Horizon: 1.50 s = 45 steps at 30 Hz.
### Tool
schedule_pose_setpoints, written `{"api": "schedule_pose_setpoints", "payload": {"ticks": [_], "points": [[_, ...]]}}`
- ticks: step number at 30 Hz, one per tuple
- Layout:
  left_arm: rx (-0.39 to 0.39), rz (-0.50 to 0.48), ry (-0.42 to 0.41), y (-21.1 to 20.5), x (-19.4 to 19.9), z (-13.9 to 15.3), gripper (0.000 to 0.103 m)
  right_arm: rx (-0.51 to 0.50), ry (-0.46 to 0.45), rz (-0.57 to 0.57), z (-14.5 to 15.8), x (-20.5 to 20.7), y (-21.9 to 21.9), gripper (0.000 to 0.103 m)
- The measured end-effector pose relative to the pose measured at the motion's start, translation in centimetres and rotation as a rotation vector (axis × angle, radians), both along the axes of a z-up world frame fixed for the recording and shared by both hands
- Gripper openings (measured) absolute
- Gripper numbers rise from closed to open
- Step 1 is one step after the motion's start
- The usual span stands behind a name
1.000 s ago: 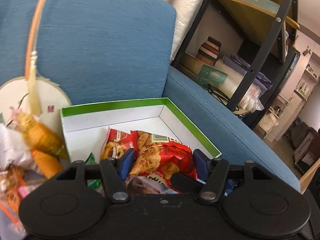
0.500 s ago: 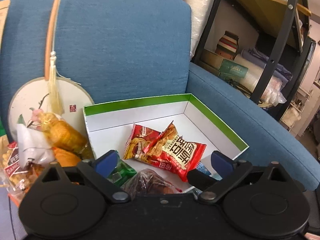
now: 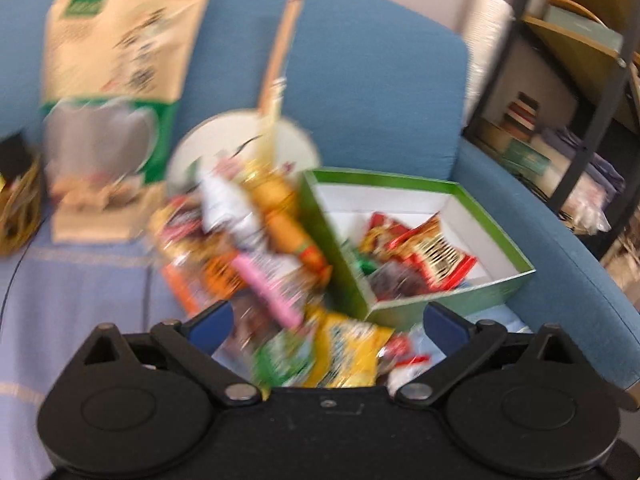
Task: Organize snacks
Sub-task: 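Grasp the yellow snack bag with the left tool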
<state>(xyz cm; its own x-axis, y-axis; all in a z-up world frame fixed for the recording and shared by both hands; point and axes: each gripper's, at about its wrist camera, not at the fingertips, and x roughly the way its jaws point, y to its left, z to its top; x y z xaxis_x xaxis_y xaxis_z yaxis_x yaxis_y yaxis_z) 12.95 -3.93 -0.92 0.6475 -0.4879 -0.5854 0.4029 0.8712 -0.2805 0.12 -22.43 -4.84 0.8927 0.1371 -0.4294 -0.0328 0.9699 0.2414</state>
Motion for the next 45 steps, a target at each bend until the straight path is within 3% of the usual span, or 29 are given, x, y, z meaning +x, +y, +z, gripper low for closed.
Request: {"api": "schedule_pose_setpoints", "payload": {"ticks": [8, 13, 15, 16, 17, 18, 19, 24, 27, 29, 32, 34, 35, 45], "points": [[0.005, 0.034, 0.056, 4.1, -1.7, -2.2, 0.103, 0.059, 0.142, 0.120, -1.7, 2.4, 4.5, 0.103], [-0.028, 0.040, 0.064, 5.6, -2.2, -2.0, 0.103, 0.042, 0.171, -0.010, -2.6, 5.9, 5.7, 0.103], [-0.032, 0.036, 0.059, 6.0, -2.4, -2.0, 0.103, 0.028, 0.183, -0.010, -3.1, 7.0, 6.0, 0.103], [-0.034, 0.032, 0.059, 6.2, -2.3, -2.0, 0.103, 0.033, 0.190, 0.005, -3.3, 7.4, 6.1, 0.098], [-0.036, 0.030, 0.060, 6.3, -2.3, -2.0, 0.103, 0.034, 0.206, 0.021, -3.5, 7.6, 6.0, 0.077], [-0.040, 0.027, 0.065, 6.4, -2.2, -2.1, 0.103, 0.035, 0.213, 0.033, -3.7, 7.5, 5.9, 0.049], [-0.047, 0.022, 0.072, 6.5, -2.2, -2.1, 0.103, 0.056, 0.208, 0.053, -3.9, 7.0, 5.5, 0.032], [-0.072, -0.056, 0.110, 5.8, -2.6, -2.7, 0.103, 0.087, 0.211, 0.110, -3.7, 3.2, 4.6, 0.013], [-0.085, -0.116, 0.149, 4.9, -3.1, -3.3, 0.103, 0.080, 0.234, 0.148, -3.8, 1.0, 4.3, 0.017], [-0.096, -0.150, 0.174, 4.0, -3.2, -3.9, 0.103, 0.063, 0.239, 0.142, -3.9, 0.0, 4.1, 0.033], [-0.084, -0.168, 0.188, 2.8, -3.3, -4.5, 0.103, 0.068, 0.230, 0.123, -3.9, -0.6, 3.9, 0.049], [-0.083, -0.174, 0.193, 2.3, -3.1, -4.7, 0.103, 0.066, 0.217, 0.112, -3.8, -0.7, 3.9, 0.077], [-0.081, -0.178, 0.192, 2.1, -2.9, -4.7, 0.103, 0.059, 0.204, 0.110, -3.6, -0.6, 4.0, 0.081], [-0.017, -0.194, 0.159, -0.3, 0.9, -5.7, 0.103, 0.071, 0.190, 0.091, -3.5, 1.3, 4.9, 0.085]]}}
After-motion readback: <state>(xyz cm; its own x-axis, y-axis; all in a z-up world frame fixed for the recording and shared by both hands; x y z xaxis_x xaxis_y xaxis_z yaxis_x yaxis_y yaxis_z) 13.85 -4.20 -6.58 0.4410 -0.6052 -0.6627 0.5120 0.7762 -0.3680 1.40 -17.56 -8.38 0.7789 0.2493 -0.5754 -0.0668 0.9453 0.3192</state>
